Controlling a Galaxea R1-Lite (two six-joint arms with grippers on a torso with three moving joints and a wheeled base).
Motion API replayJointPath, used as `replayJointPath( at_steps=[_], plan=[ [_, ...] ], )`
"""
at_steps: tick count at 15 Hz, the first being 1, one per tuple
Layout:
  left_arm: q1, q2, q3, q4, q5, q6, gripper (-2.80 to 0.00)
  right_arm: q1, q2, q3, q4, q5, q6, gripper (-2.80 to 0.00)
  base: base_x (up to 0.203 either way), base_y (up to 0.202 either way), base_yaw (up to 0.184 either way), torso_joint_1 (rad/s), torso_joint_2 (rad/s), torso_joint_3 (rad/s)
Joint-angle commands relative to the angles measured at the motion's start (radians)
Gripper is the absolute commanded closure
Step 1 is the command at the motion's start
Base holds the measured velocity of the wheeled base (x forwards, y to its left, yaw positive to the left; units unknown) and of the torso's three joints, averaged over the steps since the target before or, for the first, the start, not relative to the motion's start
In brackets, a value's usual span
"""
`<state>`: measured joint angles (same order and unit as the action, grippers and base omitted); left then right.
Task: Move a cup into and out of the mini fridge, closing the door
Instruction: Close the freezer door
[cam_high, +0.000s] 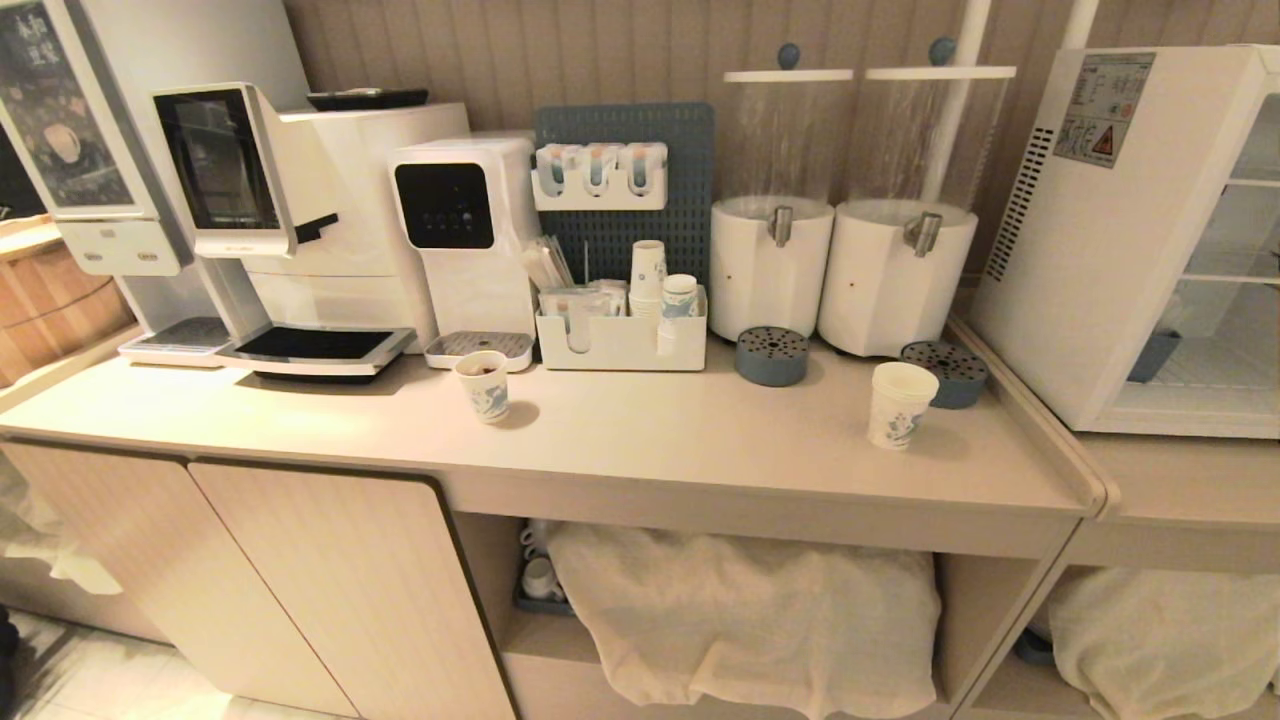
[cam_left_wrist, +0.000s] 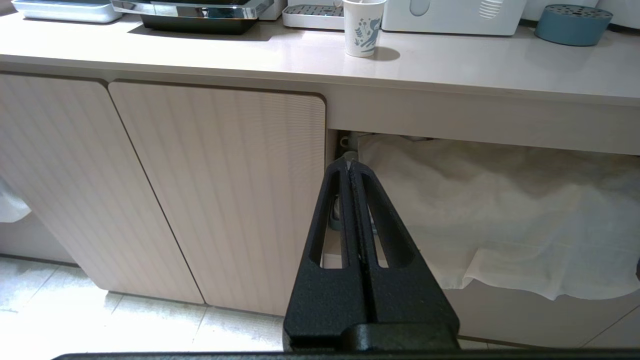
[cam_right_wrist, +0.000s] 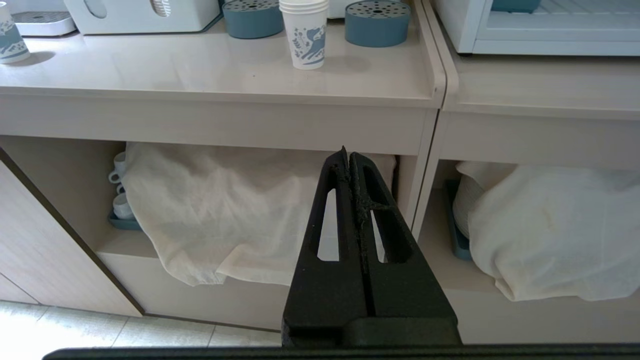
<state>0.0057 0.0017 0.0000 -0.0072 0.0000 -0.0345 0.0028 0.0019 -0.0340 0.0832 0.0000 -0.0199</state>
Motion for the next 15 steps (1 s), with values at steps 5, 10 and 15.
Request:
replayJointPath(
  at_steps=[5,10,15],
  plan=[
    [0.0,0.0,0.002,0.0,0.0,-0.001,0.0,0.0,0.0,0.0,0.003,0.0,0.0,0.0,0.0,-0.016,0.003,0.0,0.0,0.0],
    [0.0,0.001,0.002,0.0,0.0,-0.001,0.0,0.0,0.0,-0.001,0.004,0.0,-0.002,0.0,0.0,-0.187,-0.009,0.003,0.0,0.004],
    [0.0,0.001,0.002,0.0,0.0,-0.001,0.0,0.0,0.001,-0.001,0.004,0.0,-0.002,0.0,0.0,-0.204,-0.011,0.004,0.0,0.002]
  ],
)
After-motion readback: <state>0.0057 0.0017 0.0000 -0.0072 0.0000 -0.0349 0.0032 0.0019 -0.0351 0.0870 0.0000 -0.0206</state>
